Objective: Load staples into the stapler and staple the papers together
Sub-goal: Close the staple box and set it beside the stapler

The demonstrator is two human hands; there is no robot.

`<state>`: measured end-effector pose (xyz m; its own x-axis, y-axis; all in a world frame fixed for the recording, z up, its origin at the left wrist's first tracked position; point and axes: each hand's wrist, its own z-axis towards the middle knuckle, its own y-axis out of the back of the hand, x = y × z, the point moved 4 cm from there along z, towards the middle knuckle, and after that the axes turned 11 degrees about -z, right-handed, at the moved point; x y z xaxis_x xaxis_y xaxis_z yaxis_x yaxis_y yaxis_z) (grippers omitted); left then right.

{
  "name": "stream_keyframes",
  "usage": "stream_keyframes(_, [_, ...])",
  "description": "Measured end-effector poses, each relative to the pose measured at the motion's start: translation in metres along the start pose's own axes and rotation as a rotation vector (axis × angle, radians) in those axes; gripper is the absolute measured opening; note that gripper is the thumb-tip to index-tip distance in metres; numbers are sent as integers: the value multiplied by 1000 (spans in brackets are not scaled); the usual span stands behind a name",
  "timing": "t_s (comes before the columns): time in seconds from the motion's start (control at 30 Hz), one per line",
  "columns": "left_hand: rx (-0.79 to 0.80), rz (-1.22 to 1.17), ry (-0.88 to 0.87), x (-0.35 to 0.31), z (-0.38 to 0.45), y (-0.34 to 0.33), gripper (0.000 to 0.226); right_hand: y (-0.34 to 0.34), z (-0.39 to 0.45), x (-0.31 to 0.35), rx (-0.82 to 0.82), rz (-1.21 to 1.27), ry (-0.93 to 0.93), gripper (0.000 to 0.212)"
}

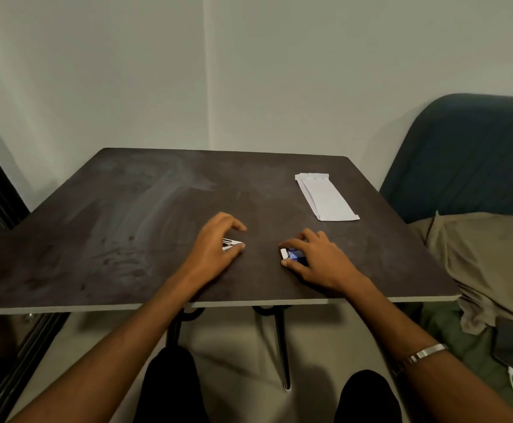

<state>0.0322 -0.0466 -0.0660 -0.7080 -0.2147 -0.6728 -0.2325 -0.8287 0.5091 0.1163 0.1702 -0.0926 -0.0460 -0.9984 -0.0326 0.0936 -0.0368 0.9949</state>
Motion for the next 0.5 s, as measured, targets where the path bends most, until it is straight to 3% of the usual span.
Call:
stream_keyframes(0.07, [-28,103,86,17,-5,17,41,0,3,3,16,-39,-15,44])
stream_keyframes(0.2, [65,118,196,38,-17,25,59,1,12,10,29,-73,16,41])
stream_keyframes(0.5, [52,10,225,41,-21,17,49,5,24,29,26,90,98,27])
